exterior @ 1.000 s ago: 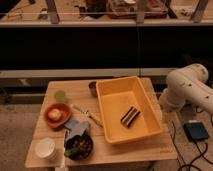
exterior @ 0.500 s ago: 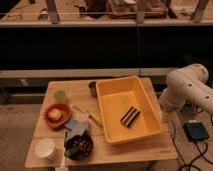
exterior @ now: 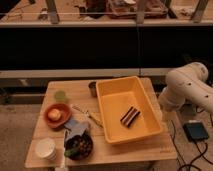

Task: Place eraser in table surface

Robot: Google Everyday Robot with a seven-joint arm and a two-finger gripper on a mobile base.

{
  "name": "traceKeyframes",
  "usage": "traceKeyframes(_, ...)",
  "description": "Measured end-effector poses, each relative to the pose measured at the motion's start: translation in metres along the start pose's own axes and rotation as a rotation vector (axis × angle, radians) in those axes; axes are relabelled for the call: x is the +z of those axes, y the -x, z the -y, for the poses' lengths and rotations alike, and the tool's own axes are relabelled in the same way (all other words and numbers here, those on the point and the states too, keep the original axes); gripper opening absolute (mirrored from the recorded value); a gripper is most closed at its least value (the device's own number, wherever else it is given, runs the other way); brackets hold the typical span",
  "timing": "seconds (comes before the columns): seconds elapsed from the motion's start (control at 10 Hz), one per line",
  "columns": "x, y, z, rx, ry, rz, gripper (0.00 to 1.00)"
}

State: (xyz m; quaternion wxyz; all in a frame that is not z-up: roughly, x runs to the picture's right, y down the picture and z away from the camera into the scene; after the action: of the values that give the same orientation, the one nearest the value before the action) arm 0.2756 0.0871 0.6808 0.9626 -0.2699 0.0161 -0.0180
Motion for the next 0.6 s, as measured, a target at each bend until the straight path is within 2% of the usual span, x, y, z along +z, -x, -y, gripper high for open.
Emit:
traceKeyframes(0.1, -0.007, 0.015, 0.012, -0.056, -0.004, 0.001, 0.65)
traceKeyframes(0.3, -0.016, 0.061, 0.030, -0.193, 0.010, 0.008, 0.65)
traceKeyframes(0.4, -0.018, 0.074, 0.034, -0.224, 0.014, 0.010, 0.65)
traceKeyframes(0.6, -0.018, 0.070, 0.033, -0.226, 0.020, -0.004, 0.65)
